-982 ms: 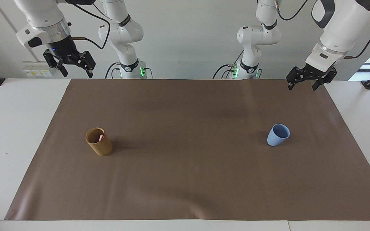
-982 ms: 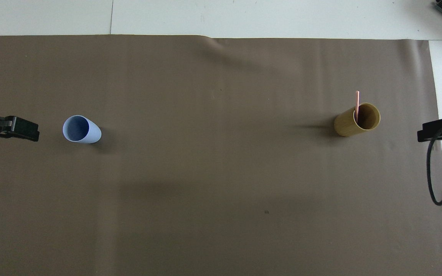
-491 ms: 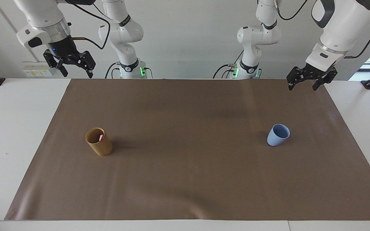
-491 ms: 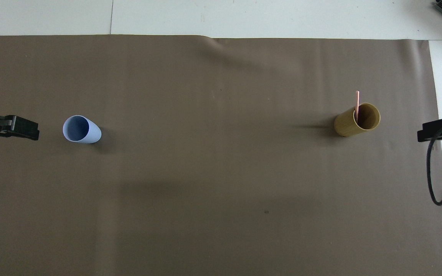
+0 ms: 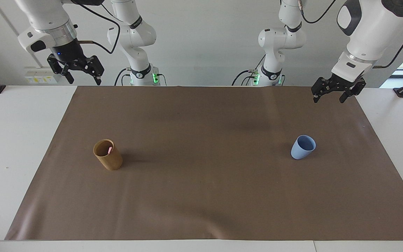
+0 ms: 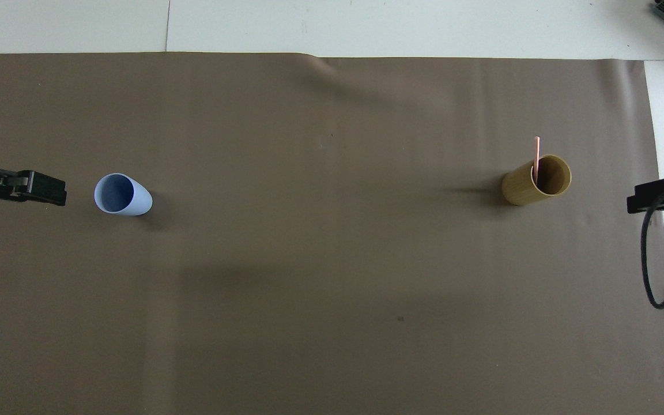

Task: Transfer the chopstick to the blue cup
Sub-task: 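Reach the left gripper forward and grasp the light blue cup rim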

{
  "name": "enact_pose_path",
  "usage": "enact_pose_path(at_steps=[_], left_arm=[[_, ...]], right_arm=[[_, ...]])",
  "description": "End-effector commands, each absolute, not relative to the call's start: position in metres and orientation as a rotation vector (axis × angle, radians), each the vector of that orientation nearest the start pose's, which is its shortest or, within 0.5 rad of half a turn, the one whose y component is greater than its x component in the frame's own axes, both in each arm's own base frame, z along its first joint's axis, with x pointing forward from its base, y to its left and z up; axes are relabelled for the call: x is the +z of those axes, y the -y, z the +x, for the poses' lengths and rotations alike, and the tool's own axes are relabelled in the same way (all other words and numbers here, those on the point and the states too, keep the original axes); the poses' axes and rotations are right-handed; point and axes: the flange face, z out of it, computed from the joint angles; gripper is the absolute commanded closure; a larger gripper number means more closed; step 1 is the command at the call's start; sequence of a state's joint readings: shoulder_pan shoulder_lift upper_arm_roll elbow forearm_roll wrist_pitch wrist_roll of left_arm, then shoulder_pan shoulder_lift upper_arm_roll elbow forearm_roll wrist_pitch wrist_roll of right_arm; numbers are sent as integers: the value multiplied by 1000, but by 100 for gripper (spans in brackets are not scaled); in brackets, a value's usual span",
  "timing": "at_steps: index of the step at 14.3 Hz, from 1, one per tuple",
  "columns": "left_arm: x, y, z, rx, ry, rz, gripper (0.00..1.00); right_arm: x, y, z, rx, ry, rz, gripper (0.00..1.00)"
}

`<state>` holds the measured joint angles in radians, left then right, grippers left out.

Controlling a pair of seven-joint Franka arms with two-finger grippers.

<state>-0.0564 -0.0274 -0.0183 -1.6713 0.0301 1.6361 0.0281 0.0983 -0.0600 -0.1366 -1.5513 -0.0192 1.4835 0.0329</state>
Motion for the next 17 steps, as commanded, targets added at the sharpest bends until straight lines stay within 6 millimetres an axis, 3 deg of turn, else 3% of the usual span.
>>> enact_pose_path(at_steps=[1,7,10,17], left_arm=[[586,33,548,-46,-151,-3113,0],[539,9,565,-123,-135,-3111,0],[504,8,581,-95,-149,-3112,0],[420,8,593,-128,-154,-3114,0]], right_arm=[[658,28,518,23,-113,-3132,0],[658,28,519,23,-115,-3132,0],[658,27,519,20,-115,-3132,0],[654,30,517,20,-136,-3128,0]])
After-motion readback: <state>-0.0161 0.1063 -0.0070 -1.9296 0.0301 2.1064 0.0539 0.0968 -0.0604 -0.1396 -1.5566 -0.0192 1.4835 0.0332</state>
